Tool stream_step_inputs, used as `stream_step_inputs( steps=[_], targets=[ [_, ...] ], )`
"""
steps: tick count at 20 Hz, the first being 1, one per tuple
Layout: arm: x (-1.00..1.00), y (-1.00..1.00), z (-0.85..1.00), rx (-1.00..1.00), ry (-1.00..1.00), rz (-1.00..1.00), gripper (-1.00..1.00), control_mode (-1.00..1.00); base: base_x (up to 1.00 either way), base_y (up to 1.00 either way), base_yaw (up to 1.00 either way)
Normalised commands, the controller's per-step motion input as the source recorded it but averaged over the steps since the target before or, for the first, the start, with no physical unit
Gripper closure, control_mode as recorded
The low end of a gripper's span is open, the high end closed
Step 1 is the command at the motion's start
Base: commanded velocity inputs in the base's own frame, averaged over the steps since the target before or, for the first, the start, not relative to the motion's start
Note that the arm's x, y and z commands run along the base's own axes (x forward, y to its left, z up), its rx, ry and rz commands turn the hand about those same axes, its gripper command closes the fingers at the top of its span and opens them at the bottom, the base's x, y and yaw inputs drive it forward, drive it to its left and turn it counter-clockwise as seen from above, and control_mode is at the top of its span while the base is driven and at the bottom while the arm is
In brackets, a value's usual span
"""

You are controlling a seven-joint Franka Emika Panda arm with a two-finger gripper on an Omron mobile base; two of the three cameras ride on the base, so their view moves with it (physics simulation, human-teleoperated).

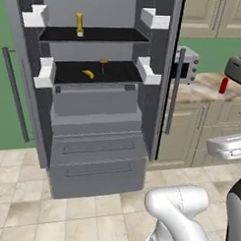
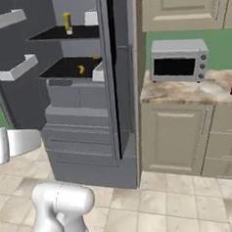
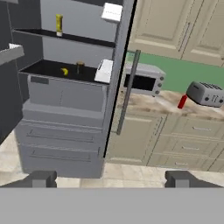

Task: Place the mustard and ketchup from the counter to the top shelf of the fridge. If the existing items in the fridge are on the top shelf, move them to other shelves.

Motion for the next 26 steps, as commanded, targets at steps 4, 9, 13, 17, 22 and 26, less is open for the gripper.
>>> stream_step_inputs(
  steps=[4, 9, 13, 17, 22, 26],
  targets=[
    [0.0, 0.0, 0.0, 0.0, 0.0, 0.0, -1.0, 1.0, 0.42, -1.0, -0.25],
    [0.0, 0.0, 0.0, 0.0, 0.0, 0.0, -1.0, 1.0, 0.86, -1.0, -0.15],
    [0.0, 0.0, 0.0, 0.0, 0.0, 0.0, -1.0, 1.0, 1.0, -1.0, -0.05],
    [0.0, 0.0, 0.0, 0.0, 0.0, 0.0, -1.0, 1.0, 1.0, -1.0, 0.0],
    [0.0, 0.0, 0.0, 0.0, 0.0, 0.0, -1.0, 1.0, 0.93, -0.68, 0.02],
    [0.0, 0.0, 0.0, 0.0, 0.0, 0.0, -1.0, 1.0, 0.43, -0.33, 0.09]
  ],
)
